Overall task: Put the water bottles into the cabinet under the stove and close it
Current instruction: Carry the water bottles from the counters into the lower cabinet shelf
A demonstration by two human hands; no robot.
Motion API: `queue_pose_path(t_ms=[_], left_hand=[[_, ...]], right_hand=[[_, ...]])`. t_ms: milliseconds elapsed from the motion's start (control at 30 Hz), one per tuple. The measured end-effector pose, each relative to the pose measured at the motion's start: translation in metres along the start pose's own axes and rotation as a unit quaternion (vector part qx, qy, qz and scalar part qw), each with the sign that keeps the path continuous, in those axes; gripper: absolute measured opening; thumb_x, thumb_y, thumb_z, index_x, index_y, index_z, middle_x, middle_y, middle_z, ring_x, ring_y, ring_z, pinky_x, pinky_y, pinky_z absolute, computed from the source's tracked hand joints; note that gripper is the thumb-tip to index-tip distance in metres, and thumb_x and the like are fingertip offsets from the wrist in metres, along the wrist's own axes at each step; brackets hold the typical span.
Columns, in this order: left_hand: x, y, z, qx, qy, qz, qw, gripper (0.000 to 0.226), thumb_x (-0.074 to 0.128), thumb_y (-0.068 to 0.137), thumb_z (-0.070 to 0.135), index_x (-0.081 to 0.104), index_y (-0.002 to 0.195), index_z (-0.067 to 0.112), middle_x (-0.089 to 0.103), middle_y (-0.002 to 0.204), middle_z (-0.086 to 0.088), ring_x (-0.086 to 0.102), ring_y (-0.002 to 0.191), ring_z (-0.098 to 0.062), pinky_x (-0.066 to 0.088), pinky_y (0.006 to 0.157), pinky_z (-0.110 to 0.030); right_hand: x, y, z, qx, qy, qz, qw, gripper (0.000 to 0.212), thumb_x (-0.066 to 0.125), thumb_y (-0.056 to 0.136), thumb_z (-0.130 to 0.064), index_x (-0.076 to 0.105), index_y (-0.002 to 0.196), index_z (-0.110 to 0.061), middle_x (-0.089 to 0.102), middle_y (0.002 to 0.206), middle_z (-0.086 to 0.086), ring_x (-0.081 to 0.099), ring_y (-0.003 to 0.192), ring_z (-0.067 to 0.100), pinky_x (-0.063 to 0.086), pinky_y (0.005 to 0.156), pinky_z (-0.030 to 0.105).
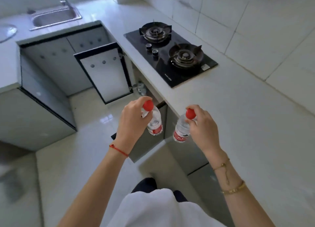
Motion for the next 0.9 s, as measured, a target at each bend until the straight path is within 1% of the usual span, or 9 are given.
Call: queue_pose_path(t_ms=[133,200,333,433,567,667,700,833,900], left_hand=[[-0.044,-0.029,-0.046,-0.045,0.003,0.04,0.998,0.031,0.069,0.082,0.011,0.064,0.112,0.02,0.071,0.098,0.001,0.065,0.087,-0.017,0.059,0.075,-0.039],[-0.066,-0.038,-0.07,-0.064,0.017,0.058,0.996,0.032,0.07,0.082,0.012,0.064,0.112,0.02,0.071,0.097,0.001,0.065,0.084,-0.017,0.059,0.074,-0.038],[-0.11,-0.043,-0.126,-0.096,0.034,0.068,0.992,0.037,0.072,0.08,0.012,0.062,0.114,0.021,0.07,0.097,-0.001,0.065,0.082,-0.017,0.06,0.075,-0.037],[-0.144,-0.039,-0.17,-0.104,0.033,0.07,0.992,0.036,0.072,0.079,0.01,0.062,0.113,0.02,0.069,0.096,-0.001,0.065,0.082,-0.018,0.06,0.074,-0.037],[-0.188,-0.022,-0.233,-0.1,0.041,0.061,0.992,0.037,0.071,0.079,0.012,0.062,0.113,0.021,0.069,0.095,-0.001,0.064,0.082,-0.019,0.059,0.075,-0.039],[-0.214,-0.003,-0.276,-0.093,0.041,0.046,0.994,0.037,0.07,0.079,0.012,0.062,0.114,0.024,0.067,0.095,-0.002,0.063,0.084,-0.02,0.058,0.076,-0.04],[-0.221,0.003,-0.287,-0.089,0.042,0.041,0.994,0.038,0.069,0.079,0.012,0.062,0.115,0.022,0.067,0.095,-0.003,0.063,0.085,-0.021,0.058,0.077,-0.04],[-0.241,0.033,-0.324,-0.071,0.04,0.023,0.996,0.036,0.067,0.078,0.007,0.064,0.111,0.018,0.067,0.09,-0.004,0.061,0.082,-0.022,0.057,0.075,-0.041],[-0.245,0.051,-0.342,-0.064,0.037,0.011,0.997,0.034,0.066,0.078,0.007,0.064,0.11,0.019,0.067,0.089,-0.003,0.06,0.081,-0.022,0.056,0.073,-0.041]], right_hand=[[0.039,0.007,-0.05,-0.063,0.012,-0.041,0.997,0.034,0.066,0.087,-0.016,0.055,0.12,-0.017,0.064,0.102,0.002,0.05,0.087,0.009,0.04,0.073,0.021],[0.06,0.014,-0.076,-0.09,0.019,-0.056,0.994,0.034,0.067,0.086,-0.014,0.055,0.118,-0.018,0.064,0.101,0.001,0.053,0.087,0.011,0.041,0.072,0.022],[0.109,0.027,-0.132,-0.116,0.036,-0.081,0.989,0.032,0.065,0.086,-0.01,0.056,0.116,-0.02,0.063,0.097,0.0,0.057,0.089,0.017,0.048,0.072,0.03],[0.15,0.036,-0.175,-0.118,0.043,-0.082,0.989,0.032,0.065,0.086,-0.008,0.056,0.114,-0.021,0.062,0.095,-0.002,0.056,0.088,0.018,0.05,0.071,0.034],[0.205,0.047,-0.23,-0.108,0.049,-0.069,0.991,0.029,0.063,0.087,-0.007,0.056,0.112,-0.02,0.055,0.089,-0.008,0.051,0.083,0.013,0.039,0.068,0.023],[0.239,0.058,-0.263,-0.091,0.053,-0.052,0.993,0.028,0.062,0.088,-0.007,0.055,0.112,-0.02,0.057,0.09,-0.005,0.052,0.081,0.013,0.035,0.063,0.015],[0.249,0.063,-0.273,-0.085,0.055,-0.047,0.994,0.028,0.062,0.089,-0.007,0.055,0.112,-0.02,0.058,0.09,-0.004,0.052,0.081,0.014,0.035,0.063,0.014],[0.28,0.084,-0.303,-0.058,0.055,-0.03,0.996,0.028,0.062,0.089,-0.009,0.054,0.112,-0.022,0.062,0.095,-0.002,0.055,0.085,0.015,0.045,0.068,0.025],[0.294,0.098,-0.312,-0.047,0.046,-0.028,0.997,0.028,0.062,0.089,-0.01,0.053,0.112,-0.023,0.062,0.098,-0.002,0.055,0.086,0.015,0.047,0.069,0.027]])
Point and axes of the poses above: each hand's wrist, its own y-axis towards the middle knuckle, its own x-axis out of the palm, z = x × y, the point moved 2 cm from there along y, towards the middle knuckle
